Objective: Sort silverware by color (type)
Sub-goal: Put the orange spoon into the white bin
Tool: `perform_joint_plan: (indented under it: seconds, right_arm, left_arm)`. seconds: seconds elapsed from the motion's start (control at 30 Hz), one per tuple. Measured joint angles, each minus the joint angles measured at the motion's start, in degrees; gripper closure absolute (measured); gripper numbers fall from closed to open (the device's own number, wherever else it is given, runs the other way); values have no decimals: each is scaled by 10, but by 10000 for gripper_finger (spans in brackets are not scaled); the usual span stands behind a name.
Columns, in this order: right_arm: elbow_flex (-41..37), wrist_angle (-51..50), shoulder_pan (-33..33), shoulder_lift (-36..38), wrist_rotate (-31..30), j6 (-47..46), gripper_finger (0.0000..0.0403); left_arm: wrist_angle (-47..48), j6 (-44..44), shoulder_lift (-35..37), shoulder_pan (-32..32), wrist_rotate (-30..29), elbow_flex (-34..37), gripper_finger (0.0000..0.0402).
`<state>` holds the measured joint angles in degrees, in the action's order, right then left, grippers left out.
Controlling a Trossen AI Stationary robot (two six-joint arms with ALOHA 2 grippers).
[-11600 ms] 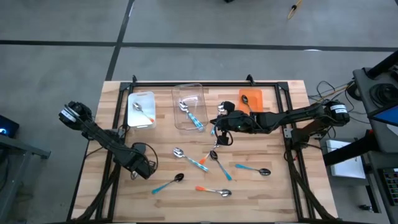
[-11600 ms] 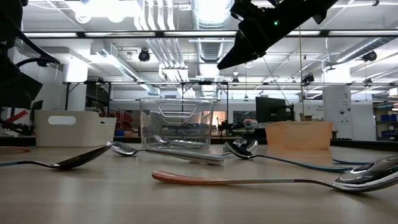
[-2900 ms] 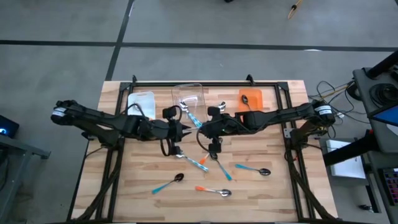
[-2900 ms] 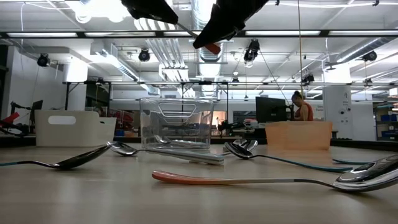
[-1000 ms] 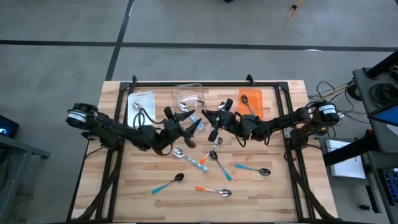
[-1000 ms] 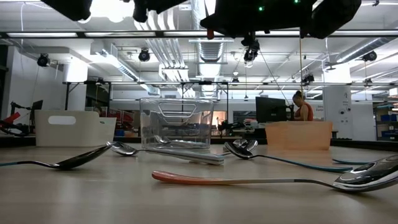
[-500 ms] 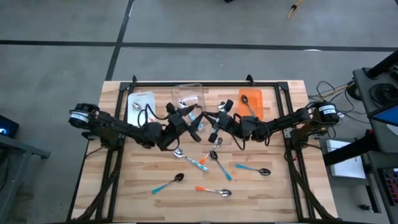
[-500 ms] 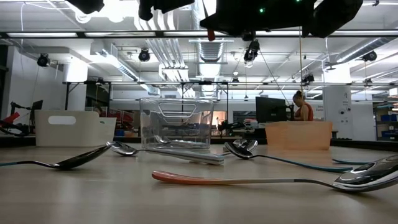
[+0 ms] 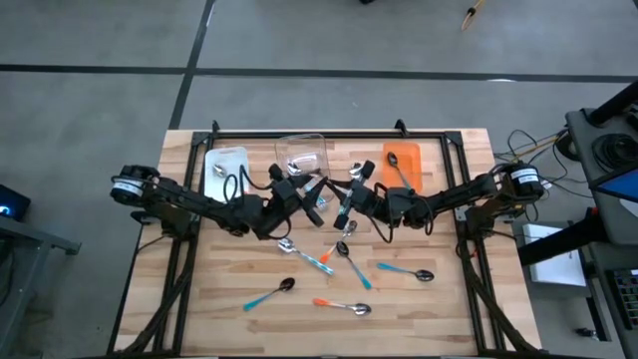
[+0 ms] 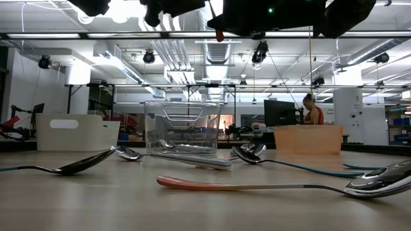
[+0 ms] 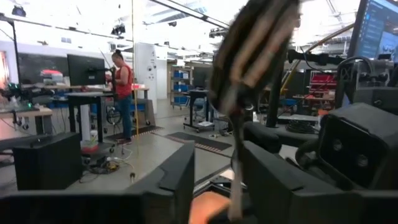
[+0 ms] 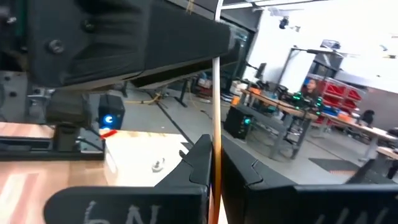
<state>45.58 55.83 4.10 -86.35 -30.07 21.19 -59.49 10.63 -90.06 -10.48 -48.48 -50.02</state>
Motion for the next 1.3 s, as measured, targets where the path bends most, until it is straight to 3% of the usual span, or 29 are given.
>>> perform_joint_plan:
  seconds: [0.2,0.57,0.87,1.1,1.3]
  right_arm:
    - [0,0,0,0,-2,-2,394]
    - [0,-13,0,0,2,-18,385]
    - [0,-24,0,0,-1,-37,303]
    - [0,-36,0,9,-50,-36,255]
    - [0,-65,0,29,-86,-31,243]
  left_arm:
    - [10,-13,0,0,2,0,393]
    - [11,-12,0,0,1,0,400]
    - [22,-11,13,0,-12,0,401]
    - [172,-39,94,1,-60,1,402]
    - [409,-156,210,16,-105,3,401]
